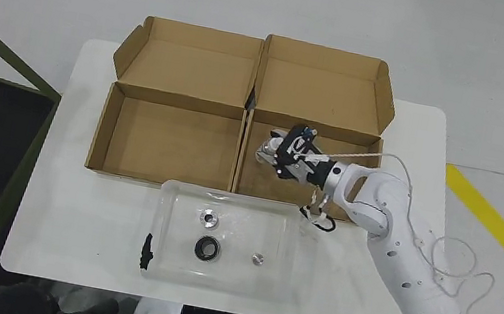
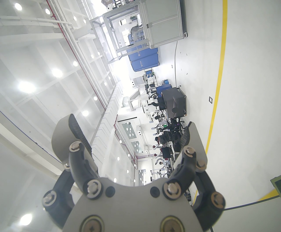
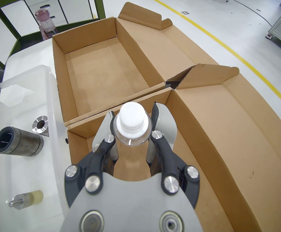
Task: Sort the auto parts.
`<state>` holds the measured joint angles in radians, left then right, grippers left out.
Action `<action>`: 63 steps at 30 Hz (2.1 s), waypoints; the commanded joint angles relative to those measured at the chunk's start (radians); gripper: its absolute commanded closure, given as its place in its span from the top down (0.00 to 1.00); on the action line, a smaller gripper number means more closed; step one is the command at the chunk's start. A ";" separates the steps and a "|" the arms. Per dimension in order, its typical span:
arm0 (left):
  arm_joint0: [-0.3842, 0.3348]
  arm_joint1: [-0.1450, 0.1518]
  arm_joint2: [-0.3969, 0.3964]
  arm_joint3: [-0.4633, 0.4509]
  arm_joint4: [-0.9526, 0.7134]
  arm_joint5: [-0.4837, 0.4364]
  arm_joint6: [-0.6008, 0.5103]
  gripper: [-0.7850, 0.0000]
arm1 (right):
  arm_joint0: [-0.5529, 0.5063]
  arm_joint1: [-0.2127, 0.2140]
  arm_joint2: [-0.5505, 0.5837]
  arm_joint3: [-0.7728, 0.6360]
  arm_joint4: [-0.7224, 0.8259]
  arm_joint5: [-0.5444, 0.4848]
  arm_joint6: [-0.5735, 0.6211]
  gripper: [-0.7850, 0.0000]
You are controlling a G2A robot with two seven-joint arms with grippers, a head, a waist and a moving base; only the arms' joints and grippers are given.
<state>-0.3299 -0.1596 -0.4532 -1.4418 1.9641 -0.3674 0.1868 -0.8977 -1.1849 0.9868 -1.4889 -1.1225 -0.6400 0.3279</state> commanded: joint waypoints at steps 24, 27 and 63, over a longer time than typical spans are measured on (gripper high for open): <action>0.000 0.000 0.000 0.000 0.000 0.000 0.000 1.00 | 0.049 -0.026 -0.044 0.069 -0.018 0.066 0.038 0.74; 0.000 0.000 0.000 0.000 0.000 0.000 0.000 1.00 | 0.027 -0.016 -0.014 0.007 -0.037 0.065 0.050 1.00; 0.000 0.000 0.000 0.000 0.000 0.000 0.000 1.00 | -0.384 0.091 0.109 -0.656 -0.040 -0.176 0.520 1.00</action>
<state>-0.3299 -0.1596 -0.4532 -1.4418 1.9641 -0.3674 0.1868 -1.2793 -1.0946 1.1010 -2.1442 -1.1582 -0.8138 0.8437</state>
